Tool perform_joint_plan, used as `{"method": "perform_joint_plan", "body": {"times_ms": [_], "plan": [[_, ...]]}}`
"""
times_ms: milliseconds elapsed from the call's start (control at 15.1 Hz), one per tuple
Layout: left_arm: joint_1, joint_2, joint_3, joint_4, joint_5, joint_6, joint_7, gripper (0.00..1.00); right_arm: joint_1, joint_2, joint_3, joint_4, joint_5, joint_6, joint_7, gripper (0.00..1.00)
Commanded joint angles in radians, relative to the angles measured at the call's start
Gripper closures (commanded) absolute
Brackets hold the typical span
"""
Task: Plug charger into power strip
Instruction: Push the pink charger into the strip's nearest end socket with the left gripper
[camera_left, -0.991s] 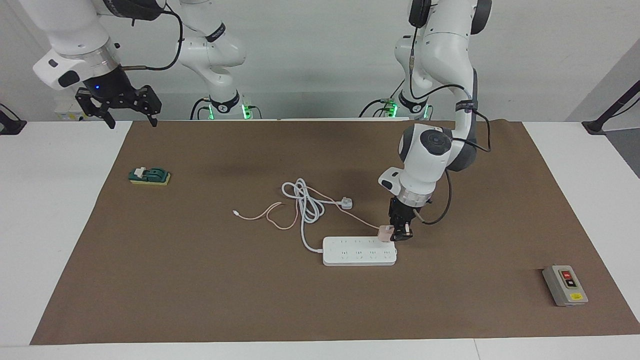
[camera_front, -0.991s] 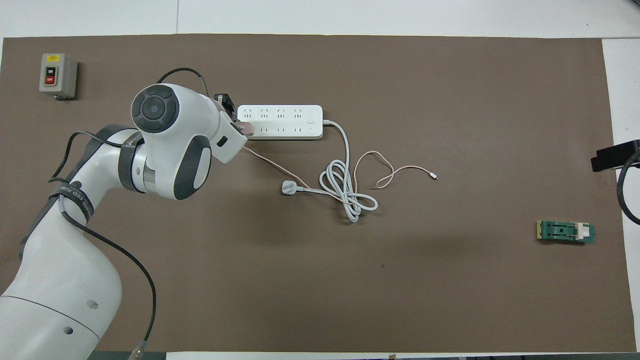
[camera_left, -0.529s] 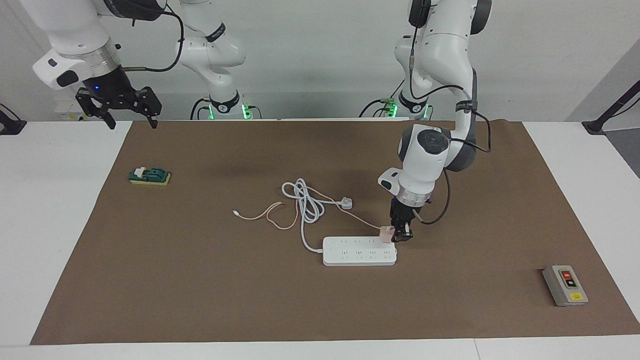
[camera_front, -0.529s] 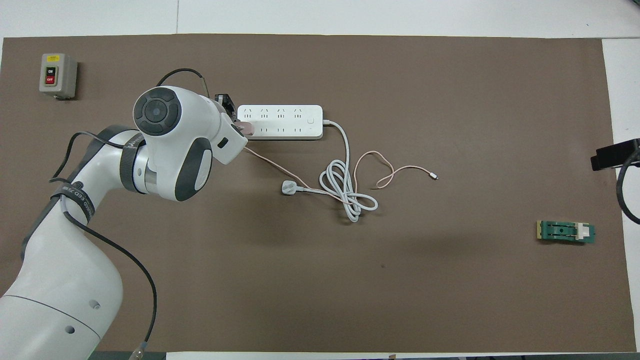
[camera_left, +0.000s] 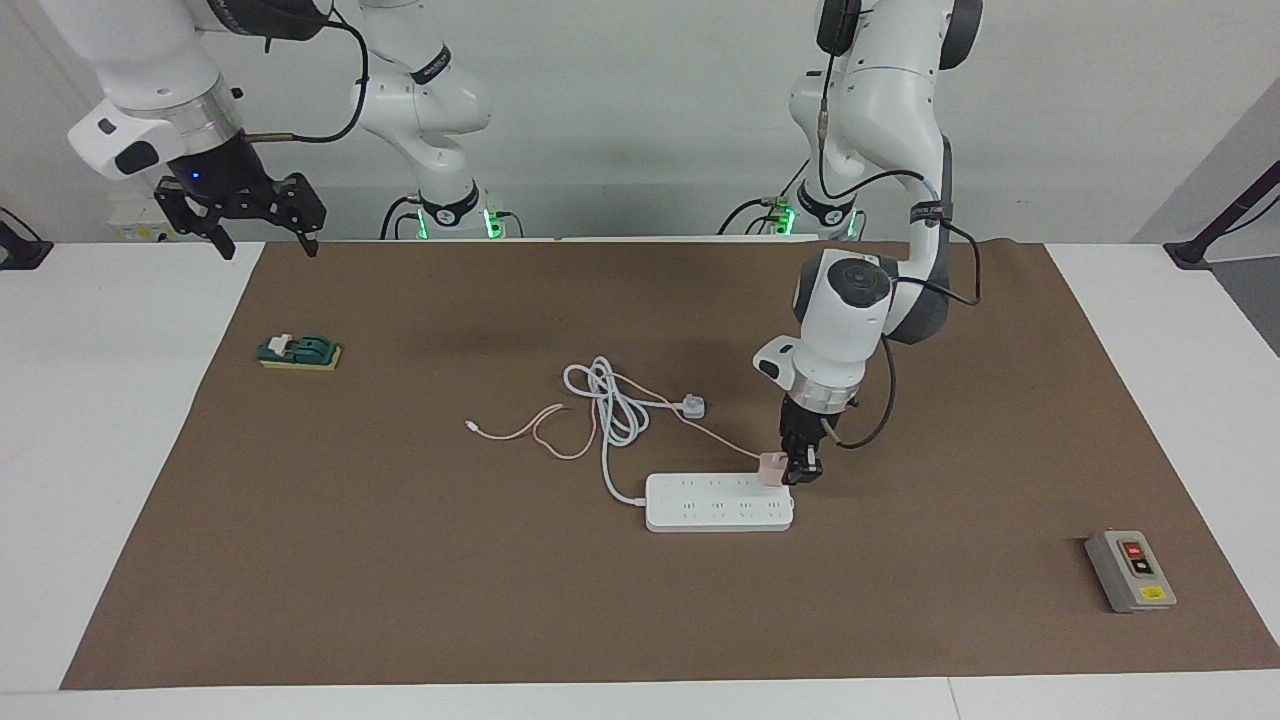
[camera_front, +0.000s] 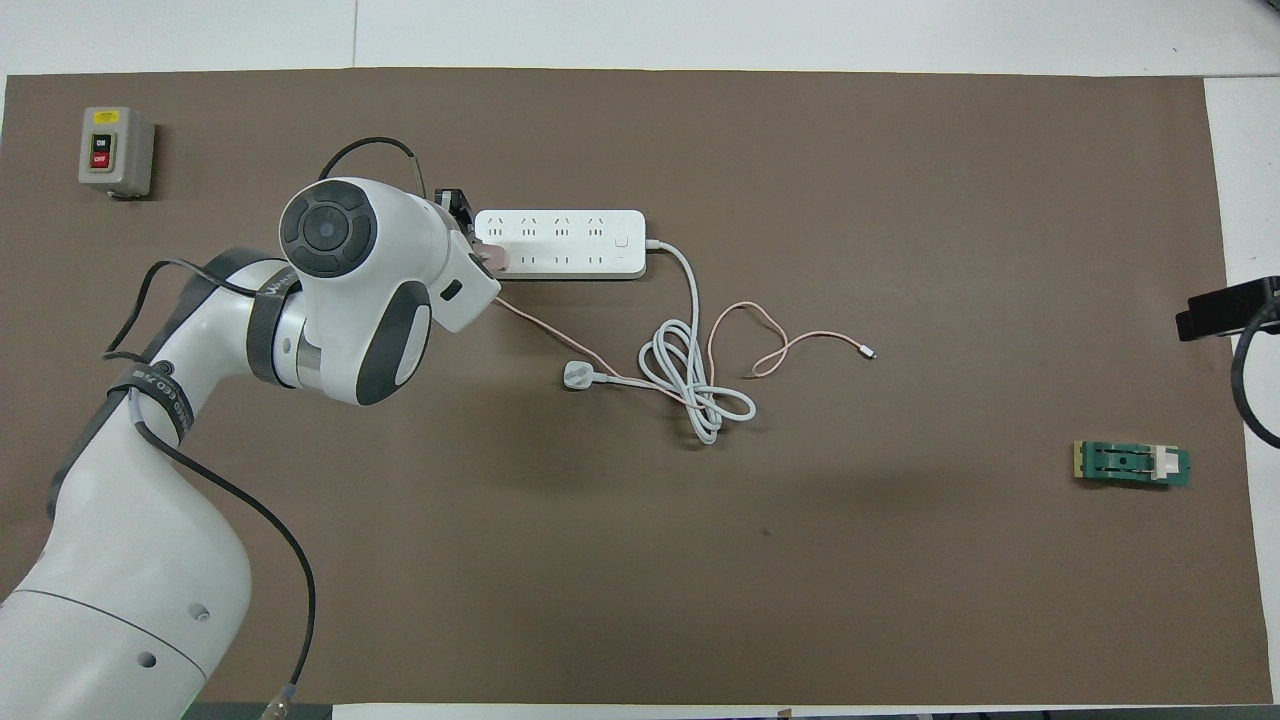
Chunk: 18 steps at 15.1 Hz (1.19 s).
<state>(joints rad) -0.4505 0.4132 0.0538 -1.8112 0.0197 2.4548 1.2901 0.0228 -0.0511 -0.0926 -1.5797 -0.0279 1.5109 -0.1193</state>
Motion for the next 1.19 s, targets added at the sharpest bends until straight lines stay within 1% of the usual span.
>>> {"method": "perform_joint_plan", "body": {"times_ms": [0, 66, 198, 396, 462, 727, 793, 925, 1123], "plan": [[-0.014, 0.044, 0.012, 0.013, 0.019, -0.048, -0.014, 1.00, -0.004, -0.021, 0.005, -0.028, 0.043, 0.019, 0.023, 0.00], [-0.008, 0.047, 0.009, 0.021, 0.003, -0.057, -0.014, 1.00, -0.004, -0.021, 0.005, -0.028, 0.046, 0.019, 0.023, 0.00], [0.001, 0.058, 0.012, 0.041, -0.068, -0.092, -0.011, 1.00, -0.004, -0.021, 0.005, -0.026, 0.046, 0.017, 0.023, 0.00], [0.015, 0.085, 0.009, 0.098, -0.148, -0.164, -0.008, 1.00, -0.004, -0.021, 0.005, -0.026, 0.046, 0.015, 0.023, 0.00], [0.016, 0.090, 0.009, 0.113, -0.161, -0.196, -0.008, 1.00, -0.004, -0.021, 0.005, -0.026, 0.046, 0.015, 0.024, 0.00], [0.015, 0.098, 0.006, 0.115, -0.173, -0.230, -0.006, 1.00, -0.003, -0.021, 0.007, -0.026, 0.045, 0.019, 0.023, 0.00], [0.016, 0.114, 0.006, 0.122, -0.181, -0.262, -0.005, 1.00, -0.003, -0.021, 0.007, -0.026, 0.045, 0.017, 0.021, 0.00], [0.012, 0.185, 0.006, 0.228, -0.214, -0.348, -0.002, 1.00, -0.003, -0.021, 0.007, -0.026, 0.045, 0.015, 0.021, 0.00], [0.006, 0.188, 0.008, 0.216, -0.219, -0.327, -0.003, 1.00, -0.004, -0.021, 0.005, -0.025, 0.045, 0.012, 0.018, 0.00]]}}
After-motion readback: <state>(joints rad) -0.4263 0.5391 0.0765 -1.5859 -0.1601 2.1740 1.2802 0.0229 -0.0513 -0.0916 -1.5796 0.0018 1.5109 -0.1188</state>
